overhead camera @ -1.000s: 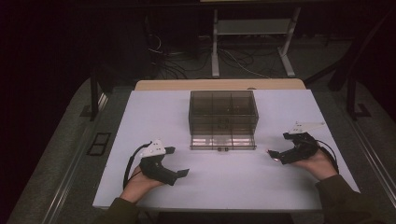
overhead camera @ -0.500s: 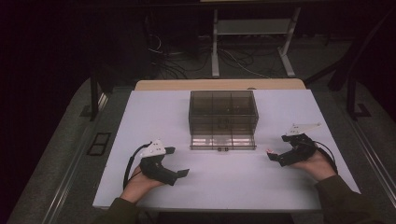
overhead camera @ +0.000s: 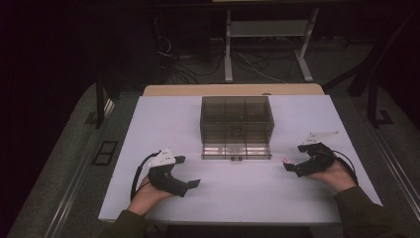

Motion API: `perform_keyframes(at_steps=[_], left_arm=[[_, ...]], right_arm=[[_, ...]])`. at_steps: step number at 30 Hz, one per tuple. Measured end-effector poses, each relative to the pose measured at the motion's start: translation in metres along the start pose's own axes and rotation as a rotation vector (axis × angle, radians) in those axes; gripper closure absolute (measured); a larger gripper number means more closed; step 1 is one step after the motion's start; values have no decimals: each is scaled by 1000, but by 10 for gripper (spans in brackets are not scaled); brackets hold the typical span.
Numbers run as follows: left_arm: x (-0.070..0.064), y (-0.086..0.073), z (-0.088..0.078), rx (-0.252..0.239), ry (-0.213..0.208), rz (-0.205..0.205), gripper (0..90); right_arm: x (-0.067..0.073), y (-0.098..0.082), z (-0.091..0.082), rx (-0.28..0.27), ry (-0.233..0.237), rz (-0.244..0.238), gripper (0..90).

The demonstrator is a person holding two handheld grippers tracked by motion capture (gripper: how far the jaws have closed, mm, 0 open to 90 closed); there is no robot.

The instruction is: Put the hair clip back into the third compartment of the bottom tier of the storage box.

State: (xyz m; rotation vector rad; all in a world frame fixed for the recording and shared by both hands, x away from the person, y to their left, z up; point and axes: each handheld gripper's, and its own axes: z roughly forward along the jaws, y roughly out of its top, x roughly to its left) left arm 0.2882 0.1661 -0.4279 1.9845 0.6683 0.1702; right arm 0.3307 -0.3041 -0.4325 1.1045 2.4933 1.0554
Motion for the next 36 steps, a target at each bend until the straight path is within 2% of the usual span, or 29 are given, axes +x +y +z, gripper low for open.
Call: perform_keyframes(at_steps=[4, 5, 6, 11, 13, 19, 25, 36], left_arm=[[0, 0, 0, 0, 0, 0, 0], [0, 0, 0, 0, 0, 0, 0], [0, 0, 0, 0, 0, 0, 0], [0, 0, 0, -4, 2, -2, 0], [0, 0, 0, -3, 3, -1, 0], [0, 0, -1, -3, 5, -2, 0], [1, 0, -1, -1, 6, -3, 0], [1, 0, -1, -5, 10, -5, 0]], right_arm=[[0, 0, 0, 0, -2, 4, 62], [0, 0, 0, 2, -1, 6, 83], [-1, -1, -1, -1, 1, 4, 147], [-1, -1, -2, -4, -1, 10, 154], [-1, -1, -2, -3, 3, 9, 212], [0, 0, -4, -3, 11, 6, 308], [0, -1, -4, -2, 10, 7, 379], [2, -1, 0, 19, 13, -19, 506]])
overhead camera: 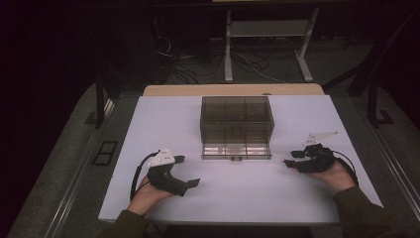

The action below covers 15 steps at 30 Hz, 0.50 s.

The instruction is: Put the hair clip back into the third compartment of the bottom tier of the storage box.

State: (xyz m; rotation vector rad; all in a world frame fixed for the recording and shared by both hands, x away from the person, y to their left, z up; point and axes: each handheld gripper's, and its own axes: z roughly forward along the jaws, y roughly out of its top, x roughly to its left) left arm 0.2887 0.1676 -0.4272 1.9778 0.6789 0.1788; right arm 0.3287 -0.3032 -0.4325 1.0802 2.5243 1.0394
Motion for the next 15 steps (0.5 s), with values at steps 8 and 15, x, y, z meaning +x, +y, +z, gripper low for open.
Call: perform_keyframes(at_steps=[8, 15], left_arm=[[0, 0, 0, 0, 0, -1, 0], [0, 0, 0, 1, 2, 0, 0]], right_arm=[[1, -1, 3, 24, 1, -13, 565], [1, -2, 6, 41, -8, -18, 594]])
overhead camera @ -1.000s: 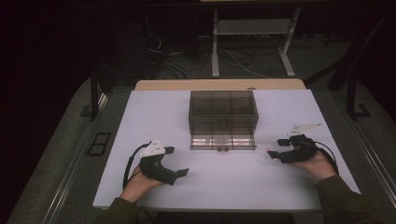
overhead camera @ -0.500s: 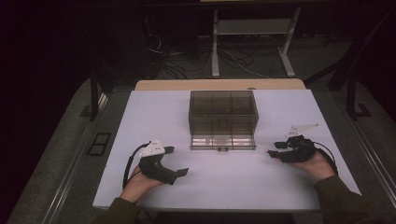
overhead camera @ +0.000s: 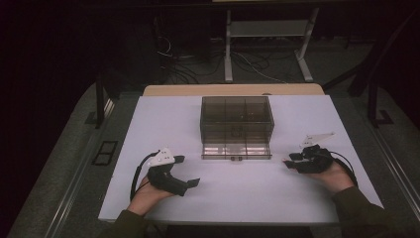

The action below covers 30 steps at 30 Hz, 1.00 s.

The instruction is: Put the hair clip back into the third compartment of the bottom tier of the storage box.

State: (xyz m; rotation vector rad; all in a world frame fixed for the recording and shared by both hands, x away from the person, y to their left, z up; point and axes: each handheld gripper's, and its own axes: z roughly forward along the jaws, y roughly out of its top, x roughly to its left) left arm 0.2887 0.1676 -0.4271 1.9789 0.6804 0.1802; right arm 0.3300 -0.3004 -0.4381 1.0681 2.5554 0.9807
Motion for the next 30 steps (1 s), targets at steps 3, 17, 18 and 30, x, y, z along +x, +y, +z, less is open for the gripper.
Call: perform_keyframes(at_steps=[3, 17, 18, 30], left_arm=[[0, 0, 0, 1, -1, 1, 0], [0, 0, 0, 1, -2, 2, 0], [0, 0, 0, 0, -2, 2, 0], [-1, 0, 0, -1, -4, 1, 0]], right_arm=[[-1, -1, 1, 6, -1, -7, 604], [0, -2, 5, 36, 1, -22, 638], [0, -2, 5, 36, 2, -23, 642], [-1, -3, 5, 34, 8, -9, 672]])
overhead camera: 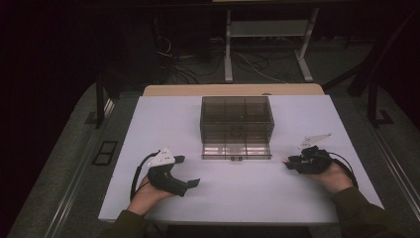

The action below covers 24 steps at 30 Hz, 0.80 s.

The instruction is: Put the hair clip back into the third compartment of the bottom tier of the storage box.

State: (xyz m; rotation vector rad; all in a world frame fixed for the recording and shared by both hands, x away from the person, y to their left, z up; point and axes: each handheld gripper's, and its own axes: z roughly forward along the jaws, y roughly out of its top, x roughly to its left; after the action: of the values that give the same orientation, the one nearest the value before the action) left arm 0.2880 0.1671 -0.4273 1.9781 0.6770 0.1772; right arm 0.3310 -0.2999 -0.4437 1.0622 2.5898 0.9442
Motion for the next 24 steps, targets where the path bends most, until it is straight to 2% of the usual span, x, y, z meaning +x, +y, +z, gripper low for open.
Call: perform_keyframes(at_steps=[7, 24], left_arm=[[0, 0, 0, 3, -1, 1, 0], [3, -3, 1, -3, 0, 14, 0]], right_arm=[[-1, 0, -1, 2, 13, 14, 679], [-3, 2, -13, -54, 27, 36, 680]])
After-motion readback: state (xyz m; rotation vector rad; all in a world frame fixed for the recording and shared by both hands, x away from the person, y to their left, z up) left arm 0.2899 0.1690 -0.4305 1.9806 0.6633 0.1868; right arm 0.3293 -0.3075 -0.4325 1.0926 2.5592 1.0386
